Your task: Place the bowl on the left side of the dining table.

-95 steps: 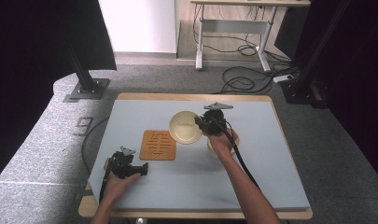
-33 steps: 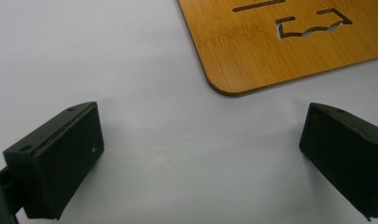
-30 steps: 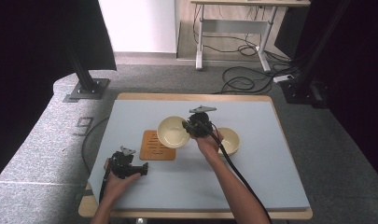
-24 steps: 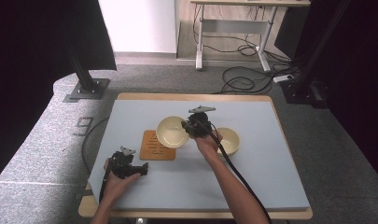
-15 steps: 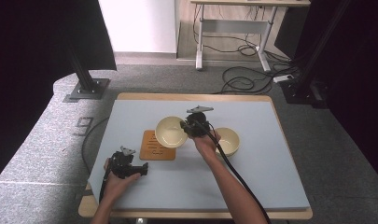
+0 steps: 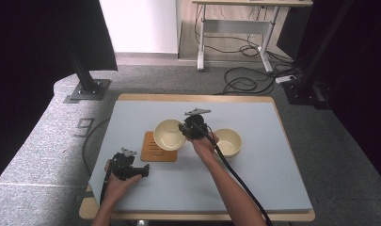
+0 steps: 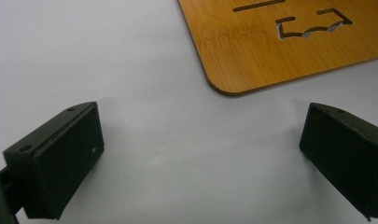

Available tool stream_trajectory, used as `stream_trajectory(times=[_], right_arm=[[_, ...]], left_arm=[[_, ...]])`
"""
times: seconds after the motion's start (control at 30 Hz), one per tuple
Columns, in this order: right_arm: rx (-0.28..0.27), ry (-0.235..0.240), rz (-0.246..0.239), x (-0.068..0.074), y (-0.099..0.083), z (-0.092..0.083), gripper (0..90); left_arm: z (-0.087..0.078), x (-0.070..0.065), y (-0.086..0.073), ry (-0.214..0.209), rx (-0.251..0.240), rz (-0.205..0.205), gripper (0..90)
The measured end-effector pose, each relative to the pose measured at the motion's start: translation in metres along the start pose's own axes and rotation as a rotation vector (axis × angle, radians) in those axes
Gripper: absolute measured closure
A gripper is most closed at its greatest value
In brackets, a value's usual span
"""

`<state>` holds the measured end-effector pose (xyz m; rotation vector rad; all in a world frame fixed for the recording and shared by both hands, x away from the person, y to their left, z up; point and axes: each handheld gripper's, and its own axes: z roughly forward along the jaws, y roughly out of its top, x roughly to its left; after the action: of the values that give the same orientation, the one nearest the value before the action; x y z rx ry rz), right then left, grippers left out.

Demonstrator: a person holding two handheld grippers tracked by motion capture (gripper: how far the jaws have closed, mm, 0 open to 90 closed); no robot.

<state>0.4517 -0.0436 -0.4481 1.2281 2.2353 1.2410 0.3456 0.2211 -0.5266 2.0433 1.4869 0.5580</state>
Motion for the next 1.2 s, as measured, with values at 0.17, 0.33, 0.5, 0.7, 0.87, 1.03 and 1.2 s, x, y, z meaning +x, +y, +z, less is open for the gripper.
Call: stream_trajectory(times=[0.17,0.33,0.5,0.7,0.87,1.03,1.2], right_arm=[[0.005,0.006,0.005,0.002,-0.002,0.005,82.6],[0.015,0.015,0.0,0.006,-0.004,0.012,82.6],[0.02,0.025,-0.001,0.009,-0.006,0.018,82.6],[0.031,0.032,0.003,0.013,-0.009,0.026,82.6],[0.042,0.037,0.006,0.017,-0.011,0.032,82.5],[0.055,0.04,-0.012,0.02,-0.013,0.038,82.3],[0.067,0.043,-0.011,0.022,-0.014,0.043,82.2]], left_arm=[[0.0,0.0,0.0,0.0,-0.001,-0.001,0.0],[0.0,0.0,0.0,0.0,-0.001,-0.001,0.0],[0.0,0.0,0.0,0.001,-0.002,-0.003,0.0],[0.0,0.0,0.0,-0.001,-0.002,-0.002,0.0],[0.0,0.0,0.0,-0.001,-0.002,-0.003,0.0],[0.0,0.0,0.0,-0.001,-0.002,-0.003,0.0],[0.0,0.0,0.0,-0.001,-0.002,-0.002,0.0]])
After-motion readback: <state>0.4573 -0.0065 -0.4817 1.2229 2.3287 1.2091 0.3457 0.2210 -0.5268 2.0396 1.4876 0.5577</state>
